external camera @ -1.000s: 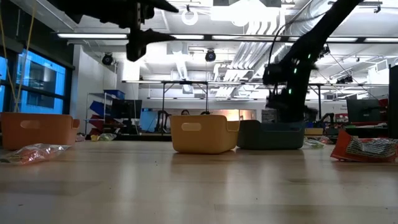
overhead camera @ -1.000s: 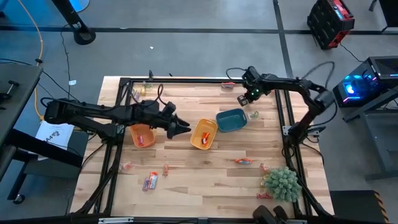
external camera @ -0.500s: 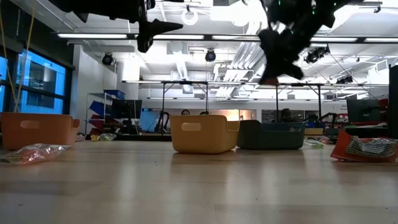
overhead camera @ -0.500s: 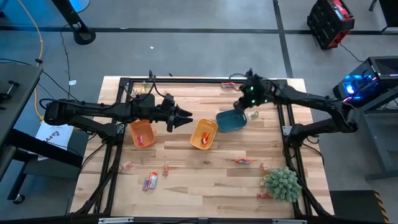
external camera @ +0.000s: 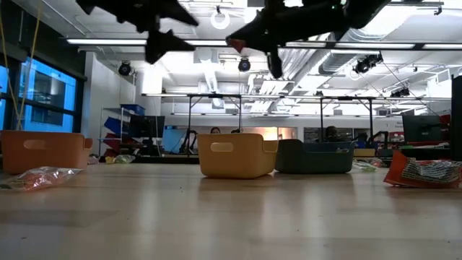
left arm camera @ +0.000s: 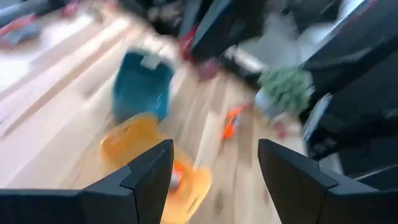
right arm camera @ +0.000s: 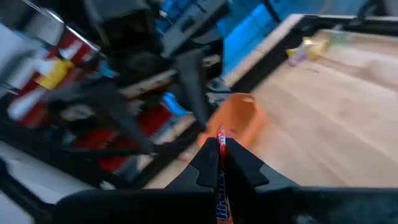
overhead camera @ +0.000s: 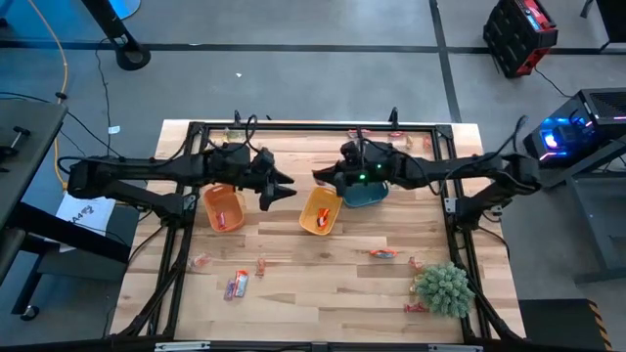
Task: Sort candy
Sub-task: Put the red candy into the orange bin
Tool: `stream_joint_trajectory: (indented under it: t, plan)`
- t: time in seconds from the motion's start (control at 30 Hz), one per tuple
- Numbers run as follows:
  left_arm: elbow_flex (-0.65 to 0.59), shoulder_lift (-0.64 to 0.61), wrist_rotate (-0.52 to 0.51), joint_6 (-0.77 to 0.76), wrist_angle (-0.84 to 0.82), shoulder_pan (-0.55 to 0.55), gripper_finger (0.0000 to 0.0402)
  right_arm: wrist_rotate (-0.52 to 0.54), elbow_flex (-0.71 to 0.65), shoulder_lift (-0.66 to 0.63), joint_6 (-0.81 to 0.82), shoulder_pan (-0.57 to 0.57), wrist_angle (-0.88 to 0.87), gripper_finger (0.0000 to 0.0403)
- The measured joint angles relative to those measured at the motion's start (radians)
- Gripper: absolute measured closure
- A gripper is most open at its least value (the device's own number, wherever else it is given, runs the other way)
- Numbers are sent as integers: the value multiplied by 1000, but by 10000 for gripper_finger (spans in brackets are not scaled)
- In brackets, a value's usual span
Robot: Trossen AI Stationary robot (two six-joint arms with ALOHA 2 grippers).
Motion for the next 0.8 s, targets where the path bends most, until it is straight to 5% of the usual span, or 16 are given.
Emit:
stream_joint_trajectory:
  t: [0.2, 0.8]
  plan:
    - [3, -53, -76, 11, -87, 0, 175, -37, 6, 75, 28, 21, 183, 400]
    - [2, 11, -31, -11, 381, -13, 175, -109, 239, 101, -154, 28, 144, 400]
